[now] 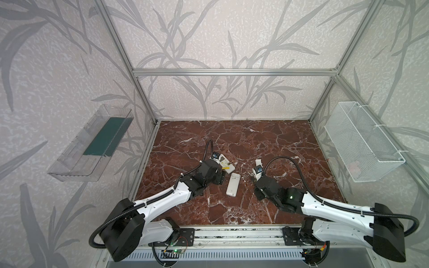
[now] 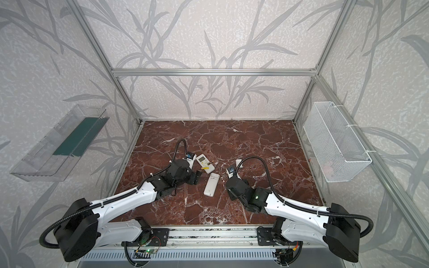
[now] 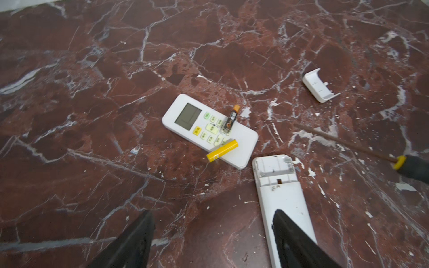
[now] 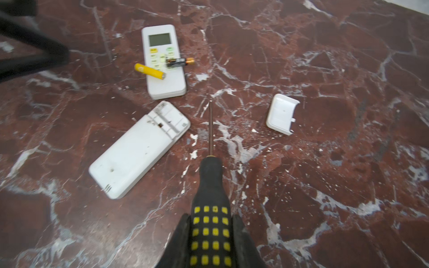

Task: Unload the batteries from the remote control
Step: 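Lower the screwdriver onto the table and open the right gripper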

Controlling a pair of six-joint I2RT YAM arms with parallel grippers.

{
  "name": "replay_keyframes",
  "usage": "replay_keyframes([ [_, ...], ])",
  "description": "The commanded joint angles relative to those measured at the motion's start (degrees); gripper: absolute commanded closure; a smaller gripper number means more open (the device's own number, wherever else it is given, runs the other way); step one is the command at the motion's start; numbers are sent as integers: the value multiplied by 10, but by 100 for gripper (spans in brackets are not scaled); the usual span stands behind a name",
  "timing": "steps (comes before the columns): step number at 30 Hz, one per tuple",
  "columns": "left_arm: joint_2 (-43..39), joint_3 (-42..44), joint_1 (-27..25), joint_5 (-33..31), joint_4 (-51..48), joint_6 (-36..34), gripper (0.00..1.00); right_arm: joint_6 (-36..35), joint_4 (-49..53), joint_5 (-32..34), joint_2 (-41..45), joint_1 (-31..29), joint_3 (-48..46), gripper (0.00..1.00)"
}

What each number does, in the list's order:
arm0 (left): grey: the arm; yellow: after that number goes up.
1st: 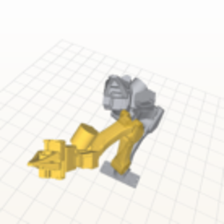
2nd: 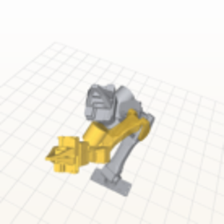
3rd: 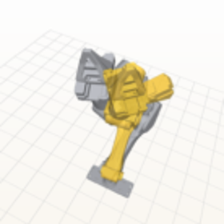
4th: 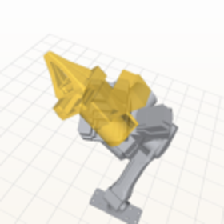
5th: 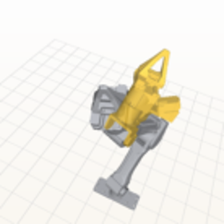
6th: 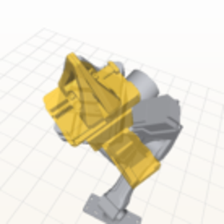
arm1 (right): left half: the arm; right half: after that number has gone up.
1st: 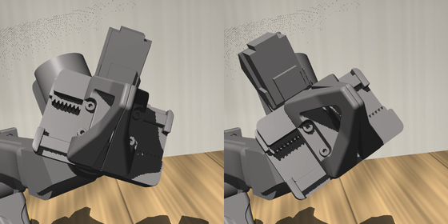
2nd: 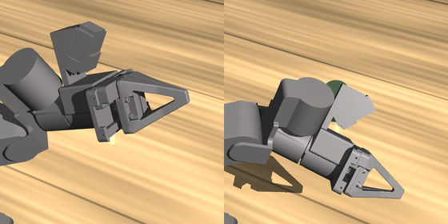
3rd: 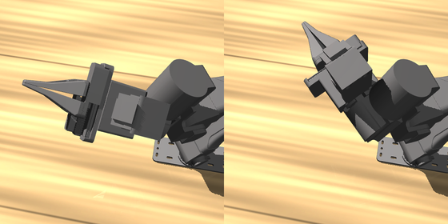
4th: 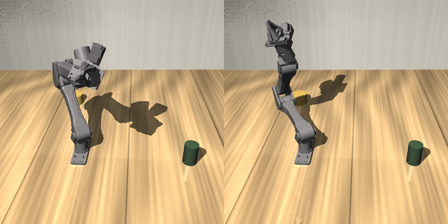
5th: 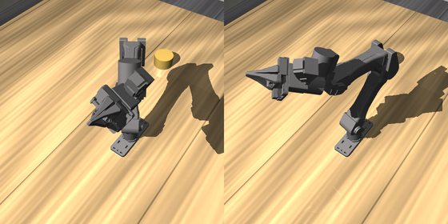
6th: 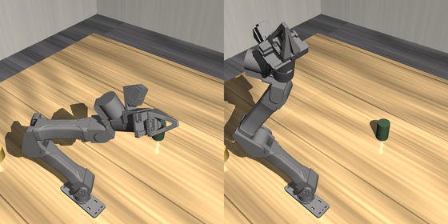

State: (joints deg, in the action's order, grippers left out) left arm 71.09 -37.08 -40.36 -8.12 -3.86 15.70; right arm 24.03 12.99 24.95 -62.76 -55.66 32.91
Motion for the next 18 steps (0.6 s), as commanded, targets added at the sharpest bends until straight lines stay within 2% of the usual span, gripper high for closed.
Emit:
replay_keyframes([
  [1, 7, 17, 1, -11, -1, 32, 19, 15, -57, -1, -17, 33, -25, 100],
  [4, 0, 32, 1, -9, 24, 30, 19, -3, -112, -11, -45, 50, -43, 100],
  [9, -14, 44, 1, -20, 36, 21, 18, -13, -148, -37, -102, 63, -56, 100],
  [15, -13, 46, 3, -32, 33, 22, 18, 26, -148, -59, -147, 63, -79, 97],
  [18, -6, 46, 7, -40, 33, 31, 18, 44, -148, -75, -171, 63, -87, 90],
])
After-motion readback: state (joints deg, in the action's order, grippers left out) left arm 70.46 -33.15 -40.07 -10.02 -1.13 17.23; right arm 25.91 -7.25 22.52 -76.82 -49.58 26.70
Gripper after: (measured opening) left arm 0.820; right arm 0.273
